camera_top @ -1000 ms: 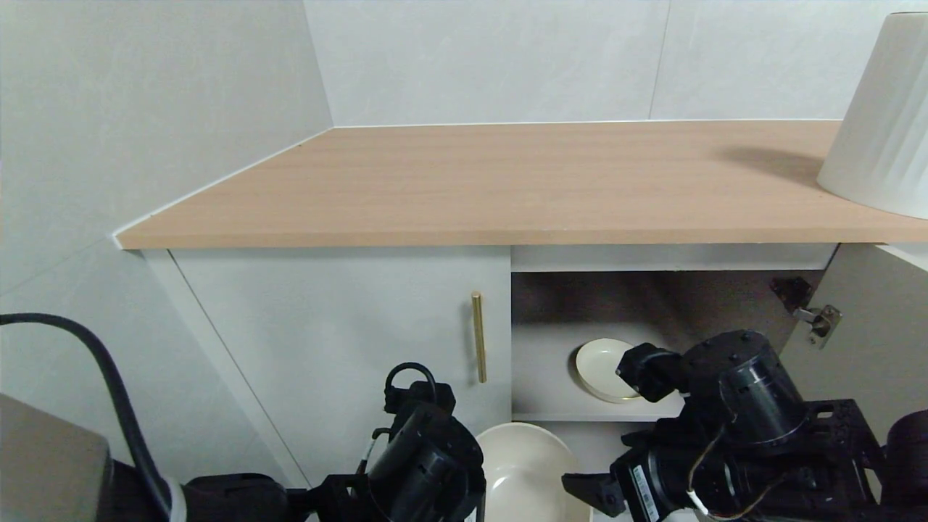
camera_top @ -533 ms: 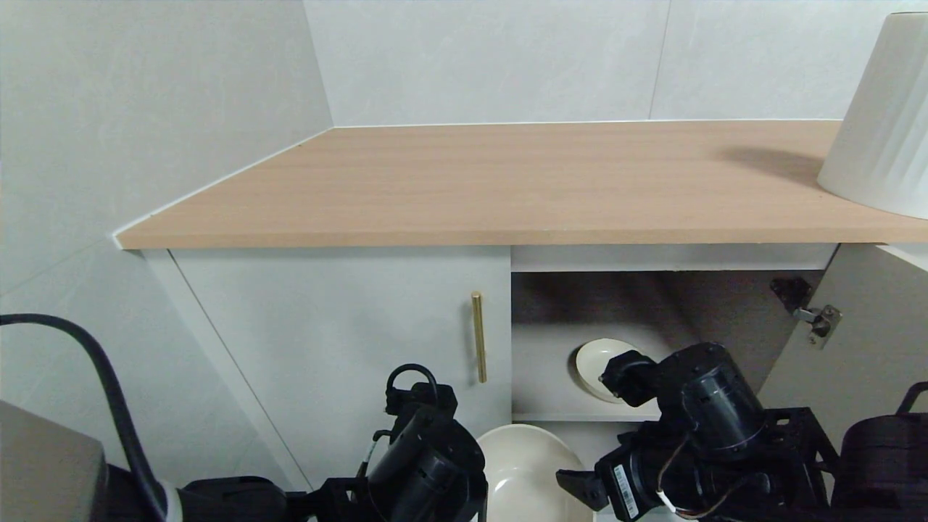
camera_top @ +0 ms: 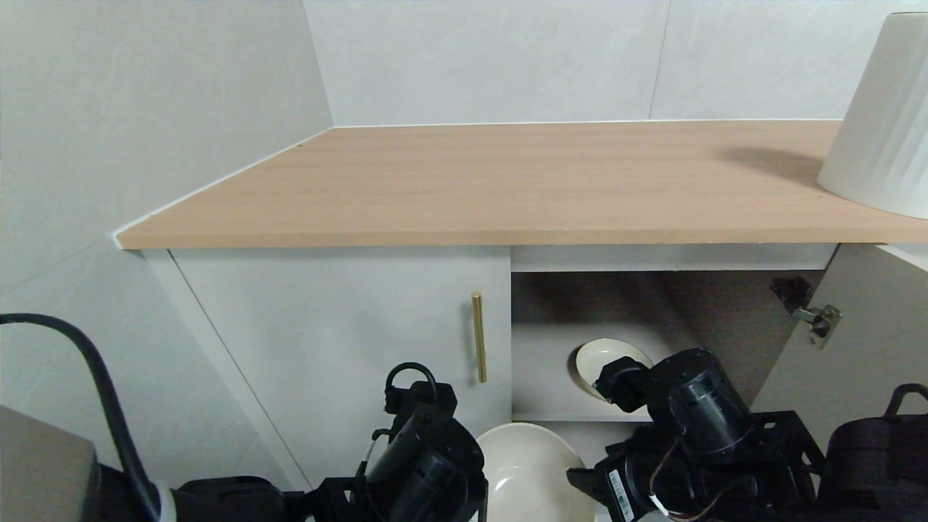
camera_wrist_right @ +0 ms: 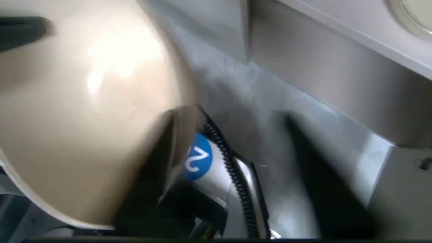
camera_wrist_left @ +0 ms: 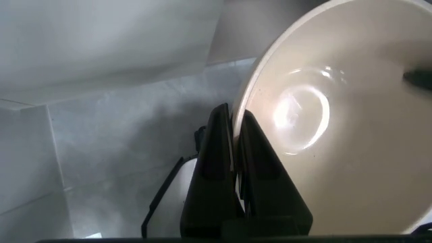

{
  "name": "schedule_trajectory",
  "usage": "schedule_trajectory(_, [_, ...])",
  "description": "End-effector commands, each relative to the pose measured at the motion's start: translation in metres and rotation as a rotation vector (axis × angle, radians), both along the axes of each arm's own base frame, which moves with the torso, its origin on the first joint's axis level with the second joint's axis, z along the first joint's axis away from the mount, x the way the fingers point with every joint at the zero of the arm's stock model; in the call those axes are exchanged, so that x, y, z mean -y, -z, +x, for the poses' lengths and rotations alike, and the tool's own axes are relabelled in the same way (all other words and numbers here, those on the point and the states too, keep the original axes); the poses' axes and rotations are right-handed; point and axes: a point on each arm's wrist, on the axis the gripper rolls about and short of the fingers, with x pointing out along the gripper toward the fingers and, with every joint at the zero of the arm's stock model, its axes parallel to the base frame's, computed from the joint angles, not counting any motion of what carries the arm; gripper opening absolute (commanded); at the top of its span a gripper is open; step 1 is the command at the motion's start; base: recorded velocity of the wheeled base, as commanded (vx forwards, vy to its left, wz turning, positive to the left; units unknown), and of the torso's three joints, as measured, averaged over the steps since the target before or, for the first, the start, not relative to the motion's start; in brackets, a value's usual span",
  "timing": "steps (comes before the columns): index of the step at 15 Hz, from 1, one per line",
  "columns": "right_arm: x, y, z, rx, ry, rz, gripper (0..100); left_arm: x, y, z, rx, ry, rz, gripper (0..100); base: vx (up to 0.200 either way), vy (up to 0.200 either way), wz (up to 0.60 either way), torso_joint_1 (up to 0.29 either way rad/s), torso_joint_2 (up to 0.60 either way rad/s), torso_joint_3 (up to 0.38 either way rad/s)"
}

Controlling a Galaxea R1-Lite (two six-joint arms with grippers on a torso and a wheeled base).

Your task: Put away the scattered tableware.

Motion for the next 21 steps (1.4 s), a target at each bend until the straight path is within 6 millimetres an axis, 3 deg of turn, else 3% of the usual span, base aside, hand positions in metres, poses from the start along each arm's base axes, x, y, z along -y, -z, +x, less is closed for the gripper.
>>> schedule_trajectory(1, [-0.0003,0.0010,0.0002,-0.003,0.000,-0.003,0,-0.0003,-0.0003,-0.0002,0.000,0.000,-0.001,0,0.000,0.000,0.00,0.000,0.00,0.000])
schedule_trajectory(11, [-0.0002,0.0006,0.0001,-0.001,0.001,-0.002,0,-0.0007,0.0008,-0.0005,-0.002,0.001,0.004,0,0.000,0.000,0.00,0.000,0.00,0.000])
schedule_trajectory(12, [-0.0002,-0.0002,0.0003,0.004,0.005,-0.002,0,-0.0010,0.0011,-0.0007,-0.003,0.001,0.005,100,0.000,0.000,0.00,0.000,0.00,0.000])
schedule_trajectory(21, [0.0014,0.0009,0.0011,0.015,0.029,-0.029,0,-0.0010,0.0008,-0.0002,-0.003,-0.002,0.003,100,0.000,0.000,0.00,0.000,0.00,0.000])
